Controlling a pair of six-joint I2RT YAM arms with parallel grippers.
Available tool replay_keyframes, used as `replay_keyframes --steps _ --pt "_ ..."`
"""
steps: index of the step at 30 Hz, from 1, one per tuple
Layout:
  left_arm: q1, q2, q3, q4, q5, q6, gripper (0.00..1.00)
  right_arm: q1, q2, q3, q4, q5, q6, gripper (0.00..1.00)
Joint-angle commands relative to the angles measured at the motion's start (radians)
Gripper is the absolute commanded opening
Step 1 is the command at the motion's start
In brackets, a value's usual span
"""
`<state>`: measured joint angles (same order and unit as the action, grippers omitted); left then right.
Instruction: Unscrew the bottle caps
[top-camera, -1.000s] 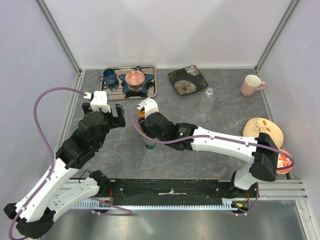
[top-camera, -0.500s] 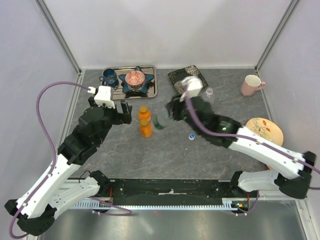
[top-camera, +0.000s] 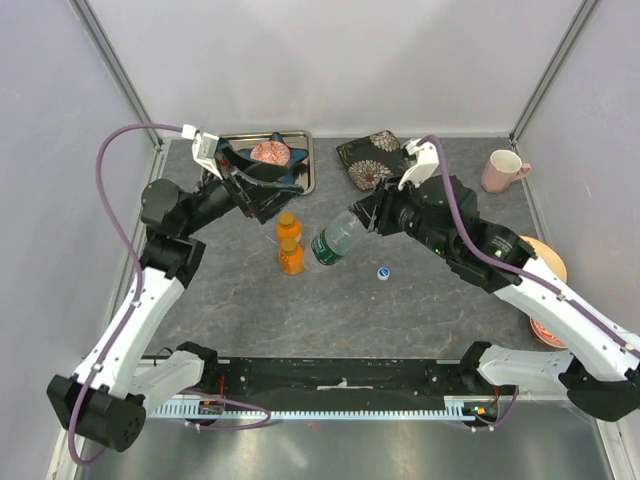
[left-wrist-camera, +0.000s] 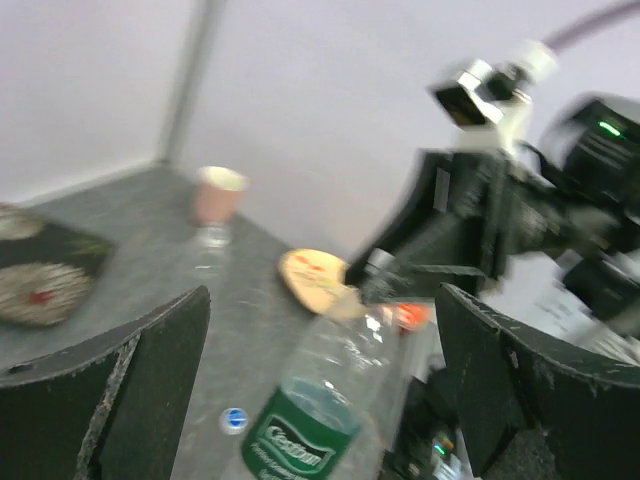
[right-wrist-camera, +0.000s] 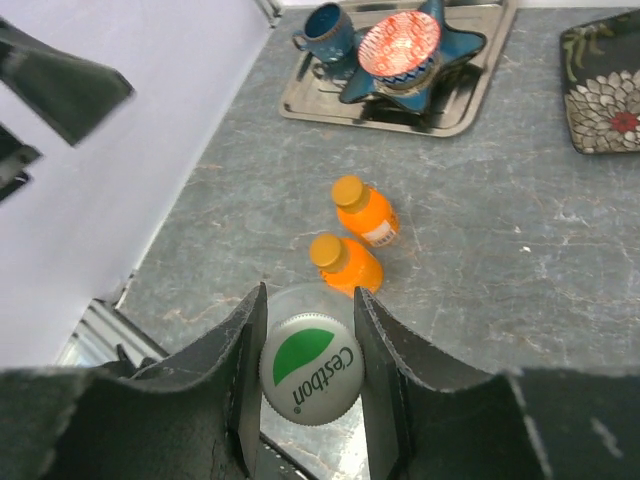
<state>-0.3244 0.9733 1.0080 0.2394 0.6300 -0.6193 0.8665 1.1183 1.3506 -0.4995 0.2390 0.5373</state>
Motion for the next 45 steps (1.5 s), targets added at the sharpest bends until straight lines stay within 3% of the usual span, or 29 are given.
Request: replay_keyframes --steps 1,5,11,24,33,36,38,39,42,45 --pt "0.011 0.097 -0.035 0.516 0.488 -0.305 0.99 -0.03 -0.048 0.102 -0.001 -0.182 0.01 0.0" --pt "-0.018 0.123 -0.019 0.476 0.569 -0.263 1.0 -0.034 -0.026 0.159 0.021 -0.306 0.016 0.0" --pt "-0.145 0.13 0.066 0.094 0.559 0.044 1.0 -0.034 0.017 0.211 0.059 -0.38 0.015 0.0" --pt "-0.219 0.171 0.109 -0.089 0.548 0.219 0.99 -0.034 0.066 0.232 0.13 -0.448 0.018 0.0" --pt "-0.223 0.165 0.098 -0.153 0.51 0.282 0.81 -0.034 0.066 0.236 0.133 -0.451 0.02 0.0" --pt "-0.226 0.165 0.101 -0.16 0.51 0.289 0.66 -0.034 0.069 0.231 0.131 -0.448 0.02 0.02" --pt "-0.228 0.163 0.099 -0.166 0.498 0.291 0.59 -0.034 0.069 0.235 0.121 -0.446 0.01 0.25" --pt "-0.228 0.162 0.101 -0.17 0.49 0.299 0.58 -0.034 0.069 0.239 0.115 -0.429 0.003 0.46" --pt "-0.234 0.157 0.101 -0.192 0.439 0.322 0.53 -0.032 0.064 0.254 0.088 -0.37 -0.01 0.72" --pt "-0.243 0.15 0.104 -0.222 0.357 0.352 0.51 -0.032 0.057 0.274 0.069 -0.308 -0.02 0.82"
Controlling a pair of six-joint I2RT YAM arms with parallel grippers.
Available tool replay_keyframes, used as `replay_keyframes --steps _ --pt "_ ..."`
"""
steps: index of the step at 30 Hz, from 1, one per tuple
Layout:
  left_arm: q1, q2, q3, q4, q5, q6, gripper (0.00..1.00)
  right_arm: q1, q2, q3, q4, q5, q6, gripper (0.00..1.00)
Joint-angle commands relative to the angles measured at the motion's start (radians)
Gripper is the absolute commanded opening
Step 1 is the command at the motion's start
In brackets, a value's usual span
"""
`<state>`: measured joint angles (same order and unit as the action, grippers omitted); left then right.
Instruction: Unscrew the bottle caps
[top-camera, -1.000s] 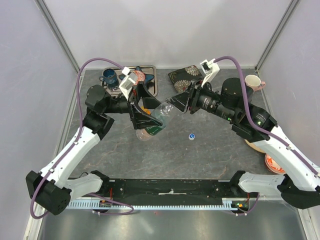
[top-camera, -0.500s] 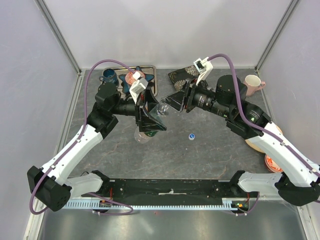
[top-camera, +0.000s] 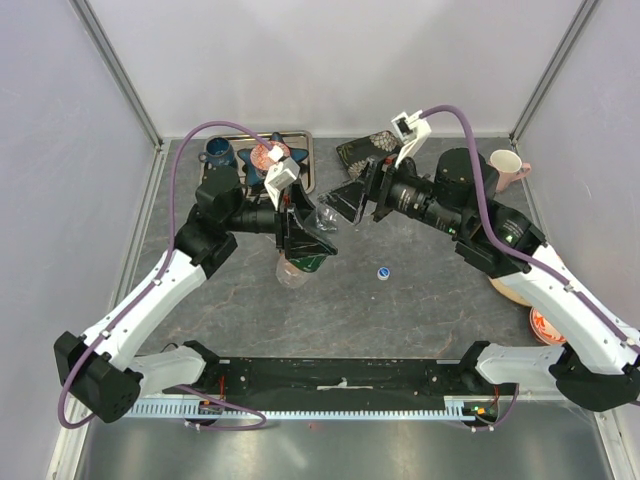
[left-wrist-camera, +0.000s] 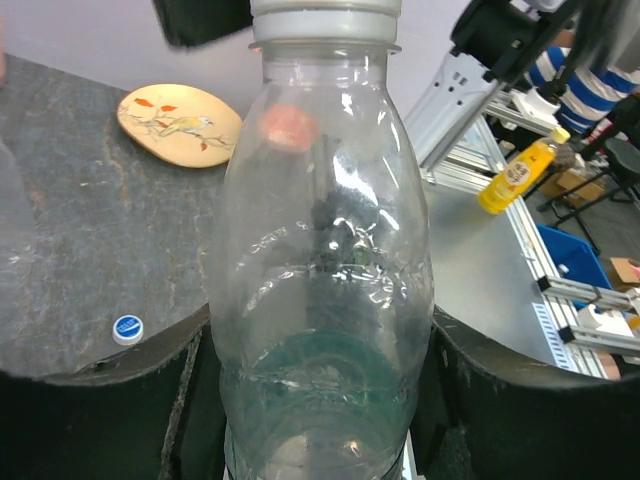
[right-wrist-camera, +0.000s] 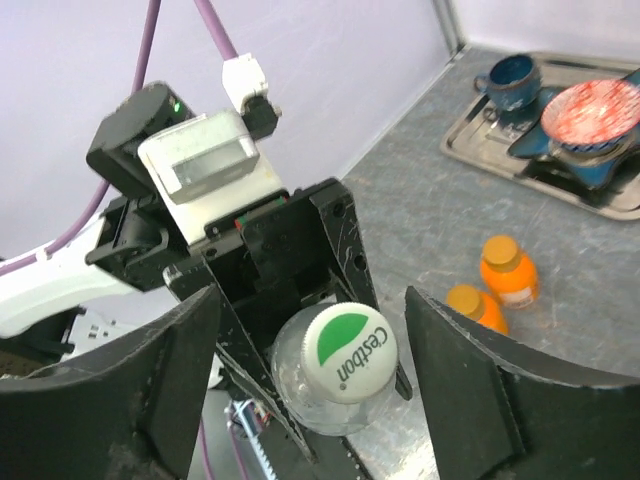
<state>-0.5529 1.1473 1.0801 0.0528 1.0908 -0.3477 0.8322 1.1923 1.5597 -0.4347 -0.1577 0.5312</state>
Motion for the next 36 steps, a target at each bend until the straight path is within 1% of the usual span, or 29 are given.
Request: replay_keyframes --steps 1,2,4,5,7,8,9,10,11,13,14,18,28,31,34,36 --pt "-0.019 -0.03 0.034 -0.047 -0.136 0.093 0.5 0.001 -0.019 0.078 -0.005 0.133 -0.02 0.84" --pt "-0.036 -0.037 0.034 -0.053 -0.226 0.108 0.5 0.001 -0.023 0.083 -0.01 0.153 -0.02 0.85" --pt "-0.057 -0.046 0.04 -0.108 -0.319 0.163 0.5 0.002 -0.03 0.091 -0.013 0.243 -0.022 0.85" --pt "-0.089 -0.058 0.041 -0.119 -0.439 0.185 0.5 0.002 -0.037 0.091 -0.015 0.269 -0.017 0.86" --pt "-0.129 -0.07 0.04 -0.136 -0.569 0.248 0.48 0.002 -0.039 0.091 -0.028 0.355 -0.008 0.85" --pt "-0.175 -0.08 0.035 -0.136 -0.727 0.281 0.46 0.002 -0.036 0.091 -0.035 0.381 -0.001 0.84" --pt "-0.2 -0.083 0.032 -0.134 -0.8 0.297 0.42 0.002 -0.033 0.091 -0.042 0.401 0.003 0.84" --pt "-0.218 -0.084 0.032 -0.133 -0.86 0.312 0.42 0.002 -0.027 0.095 -0.058 0.418 0.003 0.83" --pt "-0.252 -0.086 0.029 -0.13 -0.962 0.331 0.42 0.002 -0.013 0.102 -0.07 0.452 0.004 0.83" --pt "-0.28 -0.09 0.026 -0.122 -1.046 0.345 0.41 0.002 0.003 0.114 -0.093 0.48 0.007 0.83" --pt "-0.306 -0.09 0.018 -0.11 -1.122 0.351 0.41 0.002 0.013 0.114 -0.093 0.487 0.009 0.83" --pt "-0.352 -0.095 0.006 -0.085 -1.227 0.409 0.4 0.002 0.036 0.119 -0.093 0.483 0.019 0.82" --pt "-0.392 -0.084 -0.005 -0.077 -1.283 0.443 0.4 0.002 0.093 0.123 -0.032 0.412 0.055 0.79" --pt "-0.397 -0.086 -0.006 -0.077 -1.289 0.449 0.39 0.002 0.105 0.12 -0.022 0.402 0.061 0.76" --pt "-0.4 -0.089 -0.009 -0.074 -1.293 0.452 0.39 0.002 0.107 0.112 -0.013 0.396 0.066 0.7" --pt "-0.4 -0.09 -0.016 -0.071 -1.296 0.455 0.39 0.002 0.109 0.106 -0.01 0.391 0.067 0.65"
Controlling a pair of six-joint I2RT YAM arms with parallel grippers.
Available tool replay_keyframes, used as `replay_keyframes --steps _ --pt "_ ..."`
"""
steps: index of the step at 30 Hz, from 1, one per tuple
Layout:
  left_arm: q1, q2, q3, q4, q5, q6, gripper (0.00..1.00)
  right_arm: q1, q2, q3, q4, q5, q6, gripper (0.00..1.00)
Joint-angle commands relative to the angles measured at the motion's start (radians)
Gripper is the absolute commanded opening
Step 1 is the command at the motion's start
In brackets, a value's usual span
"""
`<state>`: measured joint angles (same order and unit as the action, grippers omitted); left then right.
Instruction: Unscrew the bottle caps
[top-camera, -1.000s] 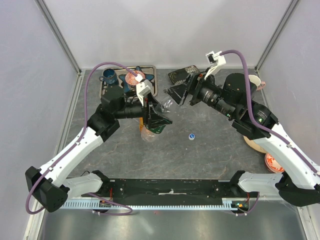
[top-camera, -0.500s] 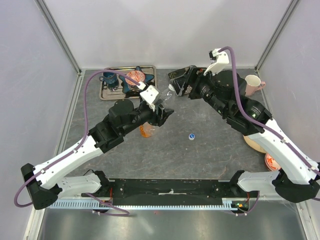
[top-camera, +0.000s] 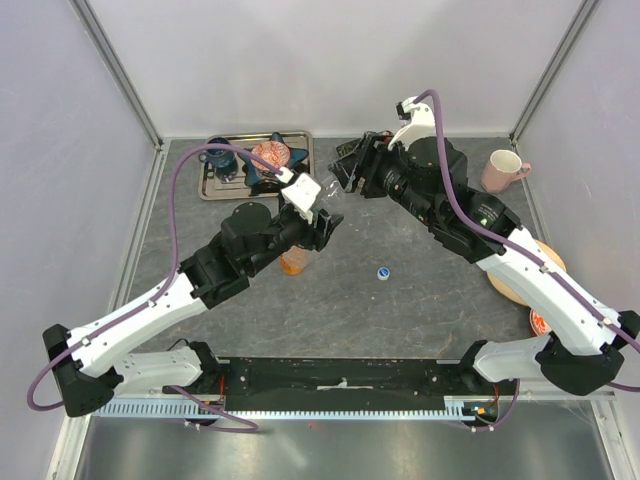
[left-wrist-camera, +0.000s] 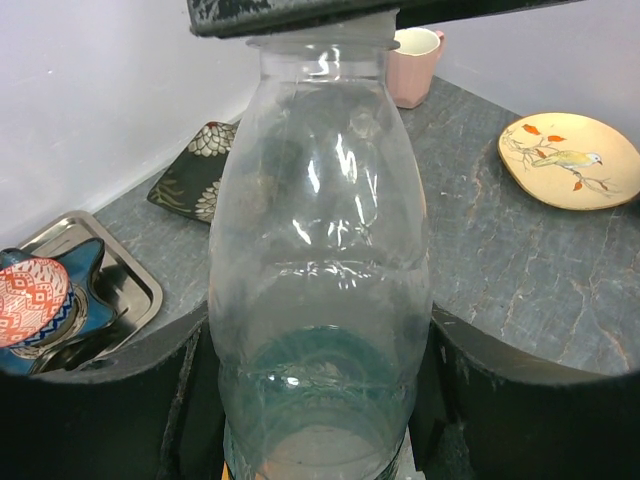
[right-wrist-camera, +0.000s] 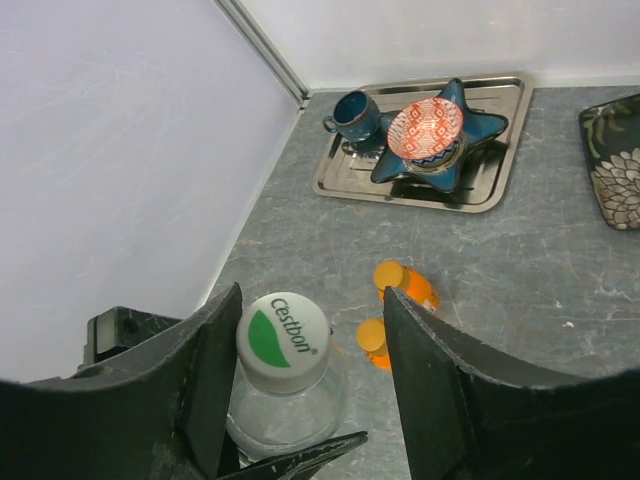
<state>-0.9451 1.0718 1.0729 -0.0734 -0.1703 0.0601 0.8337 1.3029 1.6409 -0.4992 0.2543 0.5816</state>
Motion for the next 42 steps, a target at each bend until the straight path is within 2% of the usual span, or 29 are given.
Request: replay_keyframes --steps 1,2,5,7,10,13,14,15,17,21,24,25,27,28,30,31,33,38,42 --pt "-0.007 -0.018 -0.01 0.058 -0.038 0.049 0.39 -0.001 -0.005 0.019 0.057 -0.023 0.017 0.62" --pt "-0.007 -0.018 -0.011 0.06 -0.04 0.05 0.39 0.001 -0.007 0.013 0.06 -0.023 0.02 0.57" --pt "-0.006 -0.018 -0.016 0.066 -0.04 0.053 0.39 -0.001 -0.022 -0.015 0.074 -0.009 0.018 0.49" --pt "-0.007 -0.013 -0.016 0.066 -0.041 0.052 0.39 0.001 -0.033 -0.03 0.085 0.0 0.02 0.47" --pt "-0.006 -0.012 -0.016 0.069 -0.037 0.05 0.39 0.001 -0.031 -0.033 0.085 -0.006 0.015 0.4" --pt "-0.007 -0.012 -0.013 0.07 -0.04 0.05 0.39 0.001 -0.033 -0.036 0.085 -0.027 0.015 0.27" --pt "-0.006 -0.012 -0.011 0.07 -0.038 0.049 0.39 0.001 -0.033 -0.039 0.085 -0.032 0.014 0.17" --pt "-0.006 -0.013 -0.01 0.069 -0.038 0.05 0.39 0.001 -0.033 -0.042 0.085 -0.042 0.011 0.14" --pt "-0.007 -0.015 -0.007 0.07 -0.037 0.046 0.39 0.001 -0.037 -0.05 0.09 -0.062 0.0 0.0" --pt "-0.004 -0.035 -0.001 0.069 0.035 0.04 0.4 0.001 -0.044 -0.062 0.096 -0.134 -0.049 0.0" --pt "0.006 -0.046 0.027 0.046 0.24 0.02 0.41 0.001 -0.056 -0.07 0.091 -0.177 -0.112 0.0" --pt "0.021 -0.047 0.048 0.025 0.382 -0.005 0.4 -0.001 -0.073 -0.075 0.093 -0.19 -0.135 0.0" --pt "0.067 -0.044 0.067 0.021 0.541 -0.043 0.41 -0.001 -0.091 -0.079 0.093 -0.248 -0.198 0.0" --pt "0.09 -0.041 0.082 0.036 0.699 -0.107 0.41 0.001 -0.096 -0.081 0.094 -0.292 -0.221 0.0" --pt "0.159 -0.018 0.094 0.07 0.855 -0.181 0.41 -0.001 -0.112 -0.096 0.094 -0.384 -0.274 0.0" --pt "0.181 -0.01 0.097 0.117 1.002 -0.263 0.41 -0.001 -0.119 -0.104 0.097 -0.409 -0.288 0.0" --pt "0.233 0.016 0.096 0.234 1.174 -0.35 0.41 -0.001 -0.132 -0.116 0.102 -0.493 -0.325 0.0" --pt "0.295 0.074 0.079 0.502 1.391 -0.65 0.41 -0.004 -0.177 -0.176 0.184 -0.711 -0.368 0.0" --pt "0.305 0.129 0.061 0.833 1.515 -0.889 0.4 -0.002 -0.22 -0.216 0.255 -0.901 -0.394 0.0"
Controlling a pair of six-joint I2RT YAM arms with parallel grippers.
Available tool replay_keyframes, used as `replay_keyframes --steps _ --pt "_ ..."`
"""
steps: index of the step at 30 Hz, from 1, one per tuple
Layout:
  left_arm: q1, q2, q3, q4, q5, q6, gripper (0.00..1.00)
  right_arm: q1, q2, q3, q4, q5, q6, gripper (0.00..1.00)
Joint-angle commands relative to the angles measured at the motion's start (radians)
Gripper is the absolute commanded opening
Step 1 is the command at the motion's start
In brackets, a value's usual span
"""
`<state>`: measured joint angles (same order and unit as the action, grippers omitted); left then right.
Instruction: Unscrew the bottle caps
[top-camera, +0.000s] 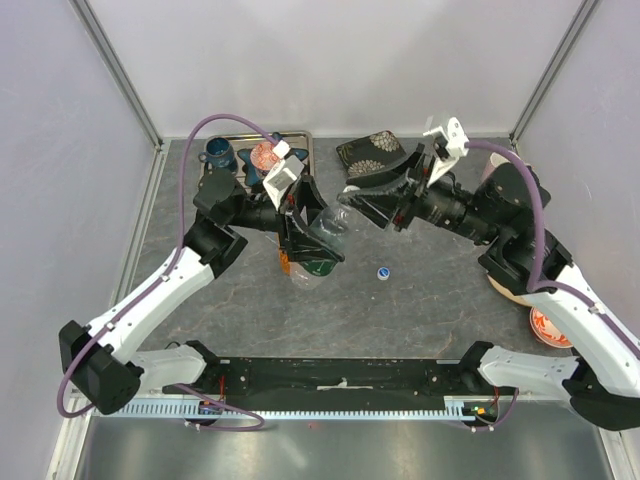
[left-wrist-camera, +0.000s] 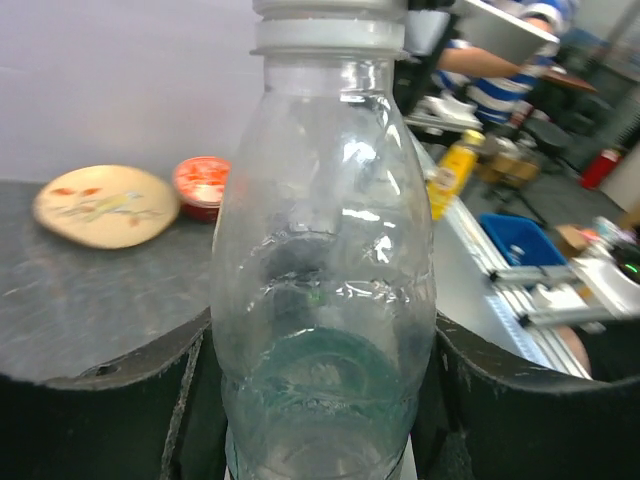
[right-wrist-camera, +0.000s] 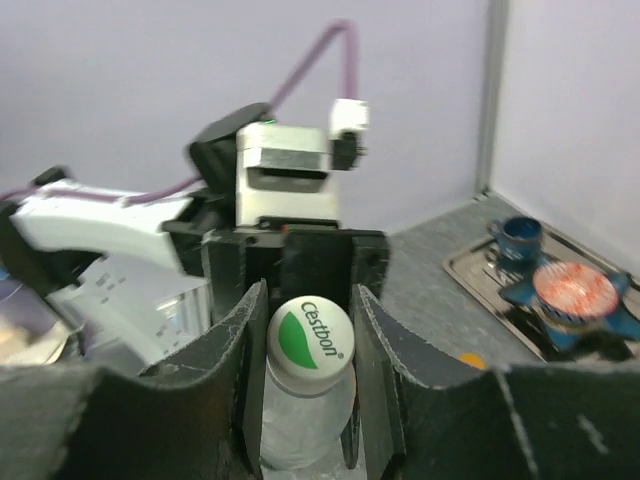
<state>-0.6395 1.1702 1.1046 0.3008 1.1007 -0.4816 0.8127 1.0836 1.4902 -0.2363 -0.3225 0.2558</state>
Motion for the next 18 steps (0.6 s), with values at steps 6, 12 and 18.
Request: replay_keyframes --steps 6,12,18 --pt "0.001 0.089 0.021 0.665 0.278 -0.583 0.41 0.019 0.013 -0.053 0.006 -0.571 -0.089 0.0" --pt "0.001 0.121 0.023 0.756 0.286 -0.634 0.41 0.019 0.047 -0.094 -0.017 -0.685 -0.11 0.0" --pt "0.004 0.114 0.021 0.645 0.286 -0.544 0.4 0.019 0.033 -0.094 -0.031 -0.595 -0.101 0.13"
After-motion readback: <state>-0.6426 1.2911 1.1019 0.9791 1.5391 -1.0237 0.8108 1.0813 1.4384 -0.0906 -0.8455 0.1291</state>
